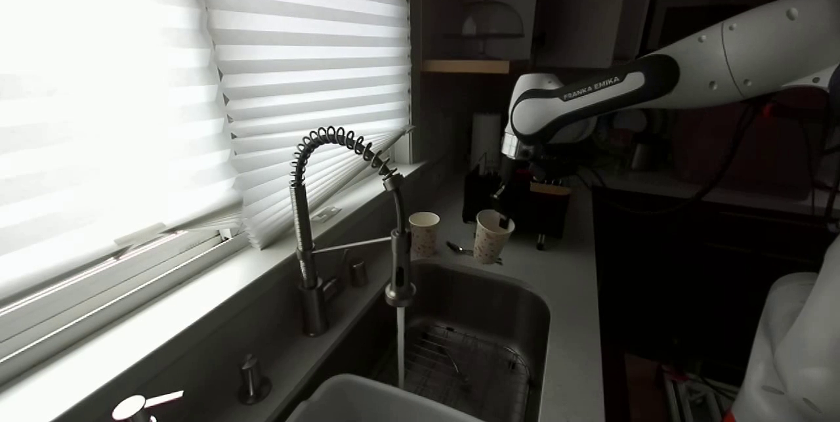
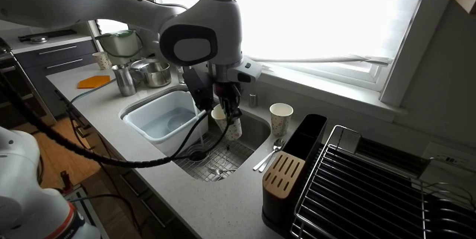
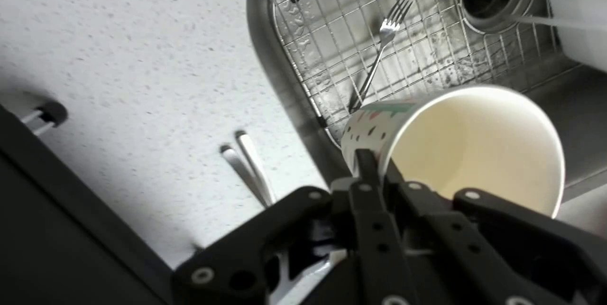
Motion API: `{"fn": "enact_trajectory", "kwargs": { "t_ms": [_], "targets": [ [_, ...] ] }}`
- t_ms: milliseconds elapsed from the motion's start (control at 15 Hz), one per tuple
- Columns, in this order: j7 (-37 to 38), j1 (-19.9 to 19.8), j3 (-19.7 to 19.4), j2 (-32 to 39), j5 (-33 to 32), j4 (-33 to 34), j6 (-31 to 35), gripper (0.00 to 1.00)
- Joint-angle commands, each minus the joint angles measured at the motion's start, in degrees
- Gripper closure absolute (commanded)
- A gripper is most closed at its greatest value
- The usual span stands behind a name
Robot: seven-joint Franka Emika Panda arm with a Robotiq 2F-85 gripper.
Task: Push the faucet handle to the right then put water in both coffee cups and set them back down on the right side of the counter.
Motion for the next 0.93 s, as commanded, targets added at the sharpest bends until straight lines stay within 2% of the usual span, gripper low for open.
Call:
{"fn": "enact_trajectory", "kwargs": {
  "t_ms": [0,533,867],
  "targets": [
    [5.73,-2.71,-2.13,-0.22,-0.85,-0.01,-0.23,0.99],
    [16.88,-4.73,-3.36,2.78,-0.35,0.39,-1.37,0.99],
    [18.83,-5.71,-4.62,4.99,0.30,0.96,-4.61,0.99]
  ]
}}
